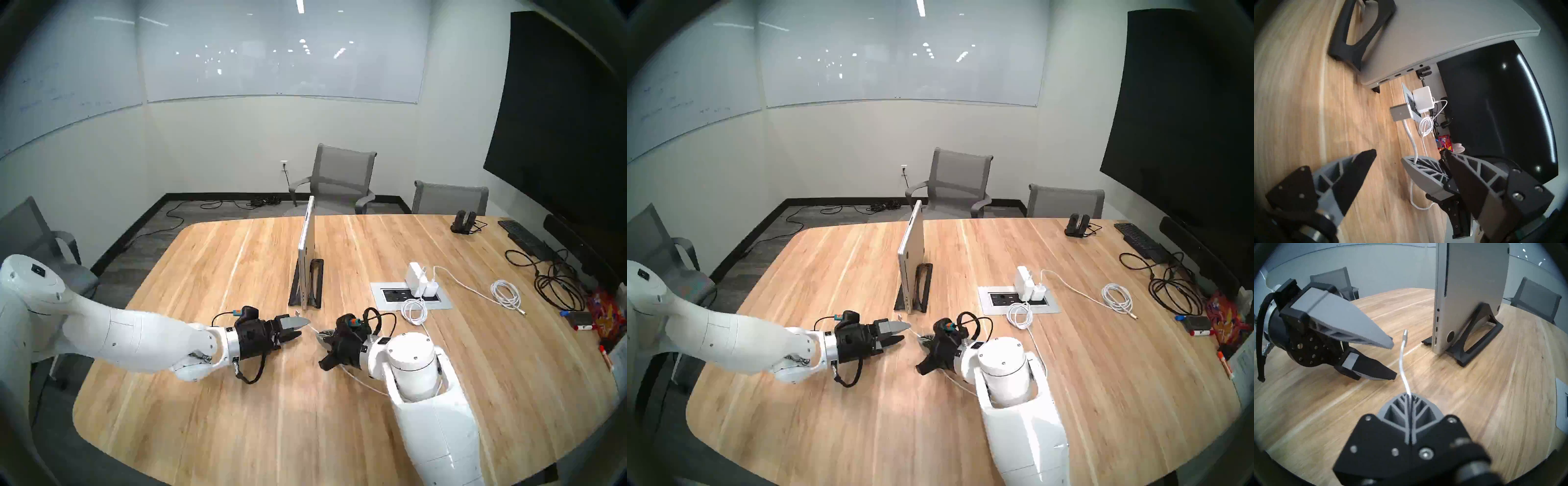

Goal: Plug the charging cable into the port of a MacBook

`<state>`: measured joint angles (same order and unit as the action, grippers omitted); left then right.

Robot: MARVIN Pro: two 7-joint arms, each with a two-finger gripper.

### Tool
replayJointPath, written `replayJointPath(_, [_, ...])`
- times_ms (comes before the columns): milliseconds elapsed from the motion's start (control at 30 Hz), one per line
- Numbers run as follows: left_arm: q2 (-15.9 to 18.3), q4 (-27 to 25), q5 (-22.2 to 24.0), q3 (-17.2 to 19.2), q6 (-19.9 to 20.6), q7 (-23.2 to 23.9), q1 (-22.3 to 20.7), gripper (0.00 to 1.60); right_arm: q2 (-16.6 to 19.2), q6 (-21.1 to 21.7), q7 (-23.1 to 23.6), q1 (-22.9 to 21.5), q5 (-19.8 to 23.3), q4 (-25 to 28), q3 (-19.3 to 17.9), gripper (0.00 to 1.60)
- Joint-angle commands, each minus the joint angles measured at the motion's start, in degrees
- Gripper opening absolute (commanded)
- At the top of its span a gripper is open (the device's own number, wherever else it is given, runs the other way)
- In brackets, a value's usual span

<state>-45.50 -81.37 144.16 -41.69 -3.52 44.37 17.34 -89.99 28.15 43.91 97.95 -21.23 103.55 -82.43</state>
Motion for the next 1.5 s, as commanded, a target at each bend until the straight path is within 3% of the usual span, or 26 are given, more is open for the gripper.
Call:
replayJointPath(0, [2.6,4.0,-0.1,-5.9,-0.1,-4.8,4.9,1.60,-0.2,-0.1,0.2,0.1,0.2,1.8,0.2,0.00])
replayJointPath(233, [4.6,4.6,-1.5,-7.1,-1.7,-3.8,3.5,1.60,-0.1,-0.1,0.0,0.3,0.2,2.0,0.2,0.00])
replayJointPath(567, [7.5,4.2,-8.6,-10.1,-6.3,-3.3,-0.3,1.60,0.0,-0.1,-0.1,0.8,0.3,2.8,0.1,0.00])
replayJointPath(800, [9.5,0.6,-17.2,-13.0,-13.4,-2.8,-3.8,1.60,0.0,-0.1,0.0,1.3,0.4,3.6,0.0,0.00])
replayJointPath(1033, [12.5,-5.7,-27.6,-15.4,-23.5,-4.0,-8.9,1.60,0.0,0.0,0.3,1.8,0.4,4.2,0.0,0.00])
replayJointPath(1300, [15.8,-12.6,-40.2,-19.4,-32.4,-11.3,-15.3,1.60,0.0,0.1,0.7,2.3,0.4,4.7,-0.1,0.00])
replayJointPath(1467, [16.4,-13.4,-48.7,-21.8,-37.5,-16.2,-17.2,1.60,-0.2,0.2,1.1,2.3,0.6,4.7,-0.3,0.00])
